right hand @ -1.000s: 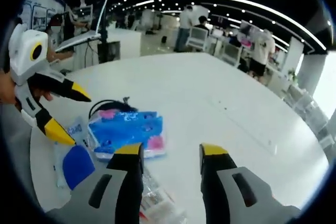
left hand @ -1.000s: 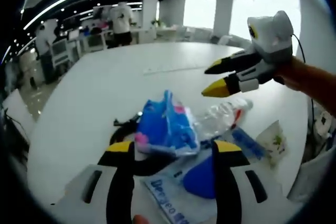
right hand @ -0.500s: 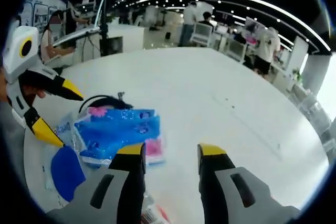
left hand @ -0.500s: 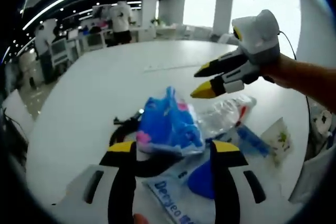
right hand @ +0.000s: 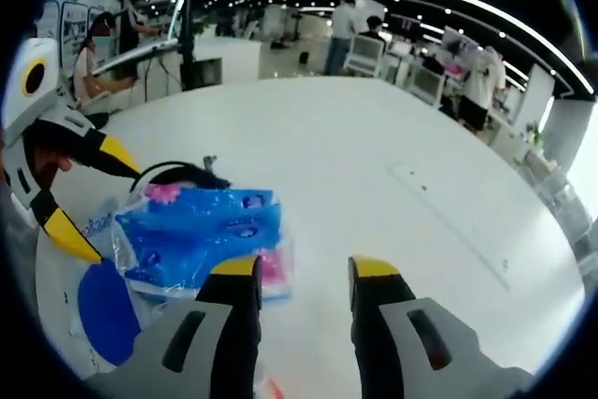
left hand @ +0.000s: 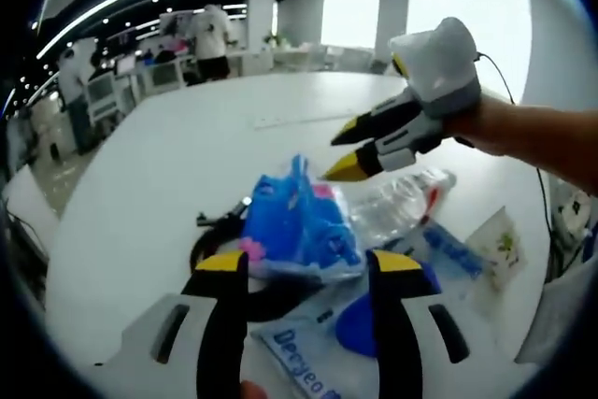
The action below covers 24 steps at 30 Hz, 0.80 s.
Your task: Arrange the tabletop items into an orderly group along one side of the table until the central work area is clear of visible clutter.
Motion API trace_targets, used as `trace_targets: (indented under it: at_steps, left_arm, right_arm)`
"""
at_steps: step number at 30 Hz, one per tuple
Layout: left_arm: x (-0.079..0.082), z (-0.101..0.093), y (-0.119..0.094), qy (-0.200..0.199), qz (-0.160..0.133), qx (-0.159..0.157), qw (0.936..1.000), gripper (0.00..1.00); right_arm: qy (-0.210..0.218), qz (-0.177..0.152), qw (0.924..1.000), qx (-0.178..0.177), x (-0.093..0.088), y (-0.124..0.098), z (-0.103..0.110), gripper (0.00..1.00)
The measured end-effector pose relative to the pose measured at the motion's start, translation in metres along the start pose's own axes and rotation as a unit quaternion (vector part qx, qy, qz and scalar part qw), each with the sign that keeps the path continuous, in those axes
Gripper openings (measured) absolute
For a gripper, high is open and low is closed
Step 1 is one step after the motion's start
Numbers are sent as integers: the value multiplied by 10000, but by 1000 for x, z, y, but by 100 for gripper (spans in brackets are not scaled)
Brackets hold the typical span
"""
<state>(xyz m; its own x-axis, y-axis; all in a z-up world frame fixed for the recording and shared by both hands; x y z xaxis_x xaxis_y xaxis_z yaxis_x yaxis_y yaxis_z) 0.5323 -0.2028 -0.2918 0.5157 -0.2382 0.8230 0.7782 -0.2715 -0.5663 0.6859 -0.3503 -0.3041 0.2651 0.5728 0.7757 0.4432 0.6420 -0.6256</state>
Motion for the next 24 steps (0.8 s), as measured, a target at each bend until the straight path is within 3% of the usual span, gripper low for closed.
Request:
trace_targets:
  at_steps: [11,24]
  left_arm:
    - [-3,2,4,-21,70,18,10000,48]
    - [-6,3,8,-41,141,49,9999,47]
  right_arm:
    - [-68,57,9998,159,-1,17,2,29]
    - [-176,37,9991,396,-2,25,7,13]
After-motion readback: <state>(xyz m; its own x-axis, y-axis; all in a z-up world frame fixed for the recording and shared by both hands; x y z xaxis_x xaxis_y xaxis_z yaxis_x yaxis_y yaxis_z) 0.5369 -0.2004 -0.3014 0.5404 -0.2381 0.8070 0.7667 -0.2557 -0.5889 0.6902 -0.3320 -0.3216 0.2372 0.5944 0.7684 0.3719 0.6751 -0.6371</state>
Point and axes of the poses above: the point that each gripper's makers call its tool centre point, and the gripper's own axes: y roughly forward along the fingers, z roughly to its left, x roughly out of its top, the point moved 9 cm from there along -y, roughly backward along the fingers, and after that the axes turned 7 degrees about y, right-handed, at the moved point
